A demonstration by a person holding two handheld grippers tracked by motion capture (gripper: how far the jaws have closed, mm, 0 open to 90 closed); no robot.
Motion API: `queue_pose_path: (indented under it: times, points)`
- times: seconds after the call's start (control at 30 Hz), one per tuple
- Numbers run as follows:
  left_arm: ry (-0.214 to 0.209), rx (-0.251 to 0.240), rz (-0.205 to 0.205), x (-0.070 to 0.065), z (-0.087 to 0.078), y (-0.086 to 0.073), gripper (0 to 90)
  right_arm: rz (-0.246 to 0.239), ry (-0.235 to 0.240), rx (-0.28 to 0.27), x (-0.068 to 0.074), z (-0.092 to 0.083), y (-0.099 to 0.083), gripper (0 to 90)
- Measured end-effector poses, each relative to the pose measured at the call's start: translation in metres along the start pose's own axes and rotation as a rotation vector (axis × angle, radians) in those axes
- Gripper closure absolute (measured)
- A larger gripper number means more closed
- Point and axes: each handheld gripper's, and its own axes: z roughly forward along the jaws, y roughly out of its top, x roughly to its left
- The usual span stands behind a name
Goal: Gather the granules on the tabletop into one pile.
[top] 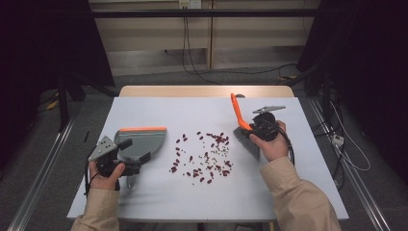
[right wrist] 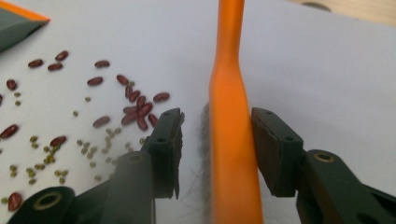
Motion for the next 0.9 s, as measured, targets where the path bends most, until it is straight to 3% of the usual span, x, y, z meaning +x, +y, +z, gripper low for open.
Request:
queue_pose_path:
  times: [0.17, 0.23, 0.3, 0.37, 0.4, 0.63, 0.77, 0.9]
  points:
    - [0.003, 0.001, 0.001, 0.000, 0.000, 0.000, 5.8, -0.018, 0.015, 0.059, 0.002, 0.006, -0.008, 67.3]
    - [0.003, 0.003, 0.001, 0.000, 0.001, 0.000, 5.8, -0.034, 0.008, 0.046, 0.003, 0.008, -0.011, 70.6]
    - [0.005, 0.002, 0.001, 0.001, 0.001, 0.000, 5.8, -0.041, -0.003, 0.043, 0.004, 0.008, -0.011, 71.1]
    - [0.006, 0.000, 0.002, 0.001, 0.001, 0.000, 5.8, -0.016, -0.024, 0.042, 0.003, 0.008, -0.012, 71.3]
    - [0.006, -0.001, 0.000, 0.001, 0.001, 0.001, 5.8, 0.003, -0.022, 0.043, 0.003, 0.008, -0.012, 71.4]
    - [0.008, -0.006, -0.003, 0.002, 0.002, 0.001, 5.9, 0.001, -0.014, 0.071, 0.003, 0.006, -0.011, 71.7]
    - [0.009, -0.008, -0.006, 0.003, 0.001, 0.001, 5.9, 0.021, 0.001, 0.059, 0.001, 0.006, -0.010, 71.7]
    - [0.007, -0.010, -0.007, 0.003, 0.000, 0.001, 5.8, 0.005, 0.017, 0.008, -0.003, 0.006, -0.009, 71.7]
